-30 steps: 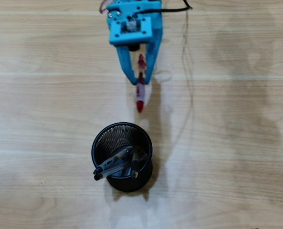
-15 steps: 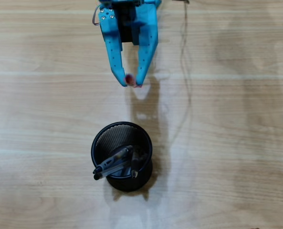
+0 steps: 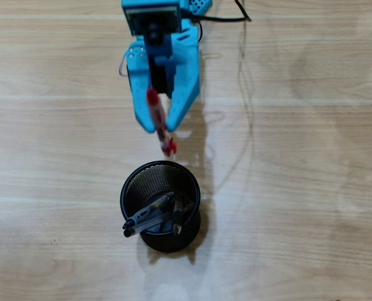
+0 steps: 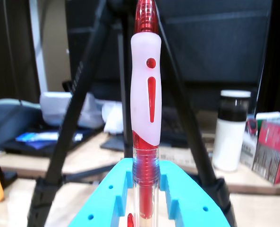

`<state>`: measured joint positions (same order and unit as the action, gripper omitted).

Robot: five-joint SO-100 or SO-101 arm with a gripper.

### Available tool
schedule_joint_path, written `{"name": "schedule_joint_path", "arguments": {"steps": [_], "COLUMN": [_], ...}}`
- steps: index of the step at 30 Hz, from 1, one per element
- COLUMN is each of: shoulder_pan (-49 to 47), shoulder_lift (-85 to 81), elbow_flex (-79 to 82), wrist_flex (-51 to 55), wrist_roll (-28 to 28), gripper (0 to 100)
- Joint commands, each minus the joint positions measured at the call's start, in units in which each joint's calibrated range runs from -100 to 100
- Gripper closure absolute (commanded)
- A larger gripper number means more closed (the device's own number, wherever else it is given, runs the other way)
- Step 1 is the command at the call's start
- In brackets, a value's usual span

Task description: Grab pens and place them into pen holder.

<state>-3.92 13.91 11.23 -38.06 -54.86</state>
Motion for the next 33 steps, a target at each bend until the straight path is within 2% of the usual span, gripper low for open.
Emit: {"name": "schedule_joint_path", "arguments": {"steps": [1,9,17,22,28,31,33], "shoulder_pan": [0.61,1.34,1.43,1.25,1.52,1.16,0.97], "shoulder_lift": [2.34,9.65,13.77,13.94,12.68,9.82,5.28], "elbow_flex": [-0.19,-0.28,-0.91,-0.91,-0.91,1.52,7.56], "wrist_flex": [-1.50,-7.09,-7.78,-7.78,-8.04,-11.40,-13.98], "wrist_roll": [-0.18,-0.24,-0.24,-0.24,-0.13,0.22,0.27], "gripper": [98,98,97,85,87,87,93]}}
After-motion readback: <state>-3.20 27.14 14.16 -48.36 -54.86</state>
